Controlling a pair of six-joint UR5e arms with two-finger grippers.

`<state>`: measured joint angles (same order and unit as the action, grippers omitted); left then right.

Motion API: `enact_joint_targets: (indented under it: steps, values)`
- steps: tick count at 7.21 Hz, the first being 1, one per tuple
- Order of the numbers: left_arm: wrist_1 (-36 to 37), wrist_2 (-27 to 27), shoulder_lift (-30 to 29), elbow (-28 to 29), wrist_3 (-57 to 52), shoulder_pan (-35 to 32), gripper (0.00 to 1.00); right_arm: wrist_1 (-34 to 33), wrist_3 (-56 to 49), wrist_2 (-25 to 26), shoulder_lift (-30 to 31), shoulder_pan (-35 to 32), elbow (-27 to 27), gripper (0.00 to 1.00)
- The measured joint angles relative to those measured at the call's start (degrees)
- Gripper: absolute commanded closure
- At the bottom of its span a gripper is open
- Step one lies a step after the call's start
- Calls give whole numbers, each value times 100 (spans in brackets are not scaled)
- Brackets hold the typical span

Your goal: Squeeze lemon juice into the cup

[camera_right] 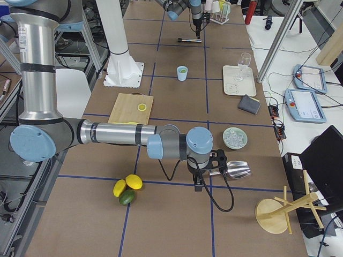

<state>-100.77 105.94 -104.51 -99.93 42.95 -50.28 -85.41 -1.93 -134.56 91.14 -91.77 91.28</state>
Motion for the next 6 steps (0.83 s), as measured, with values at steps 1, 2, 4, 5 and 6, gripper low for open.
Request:
enact_joint_targets:
  steps: [1, 2, 4, 5, 6]
  values:
    - [308, 100, 65, -239, -773, -497, 0, 4, 0, 1, 0, -1, 3, 0]
    - [618, 306, 124, -373, -1858, -1199, 0, 5, 0, 10, 0, -1, 2, 0]
    - [1023, 952, 364, -286, -4027, -2736, 0, 7, 0, 24, 0, 1, -8, 0]
    - [1091, 1503, 603, -120, -4557, -3393, 0, 6, 0, 26, 0, 1, -15, 0]
    - [1095, 1965, 900, 101, -4759, -3827, 0, 7, 0, 26, 0, 2, -21, 0]
